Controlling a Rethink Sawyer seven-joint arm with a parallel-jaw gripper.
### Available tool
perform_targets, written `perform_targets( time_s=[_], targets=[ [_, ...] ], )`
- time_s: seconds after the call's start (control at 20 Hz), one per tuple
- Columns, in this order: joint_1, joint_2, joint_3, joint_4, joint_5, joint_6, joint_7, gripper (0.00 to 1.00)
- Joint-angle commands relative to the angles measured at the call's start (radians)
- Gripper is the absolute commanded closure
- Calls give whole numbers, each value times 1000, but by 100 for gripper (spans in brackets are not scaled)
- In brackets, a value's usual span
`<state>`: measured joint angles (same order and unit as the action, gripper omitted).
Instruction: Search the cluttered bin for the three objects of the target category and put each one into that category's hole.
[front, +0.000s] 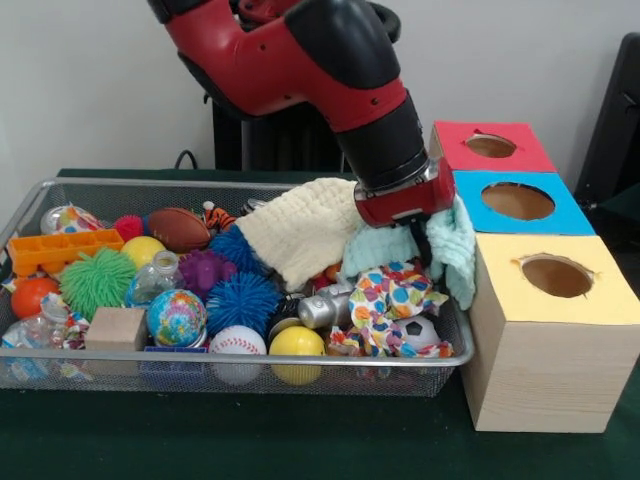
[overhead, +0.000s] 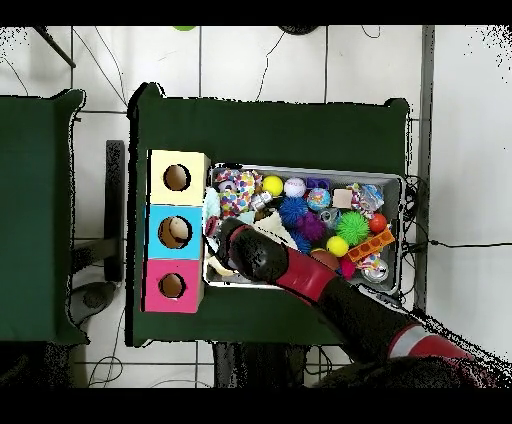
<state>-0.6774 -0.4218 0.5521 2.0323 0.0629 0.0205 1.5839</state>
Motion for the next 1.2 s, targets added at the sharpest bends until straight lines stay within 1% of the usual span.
perform_targets(
  time_s=[0.05, 0.1, 0.3, 0.6, 0.75, 0.9, 1.15, 1.2],
  targets=[
    [114, -32, -187, -219, -47, -36, 59, 100],
    [128, -41, -213, -230, -54, -44, 59, 100],
    [143, -48, -253, -260, -73, -29, 59, 100],
    [190, -102, -318, -262, -83, -10, 83, 100],
    [198, -111, -333, -270, -90, -1, 81, 100],
    [211, -121, -360, -294, -91, 37, 72, 100],
    [204, -124, -356, -304, -103, 59, 65, 100],
    [205, -124, -357, -307, -103, 77, 59, 100]
  ],
)
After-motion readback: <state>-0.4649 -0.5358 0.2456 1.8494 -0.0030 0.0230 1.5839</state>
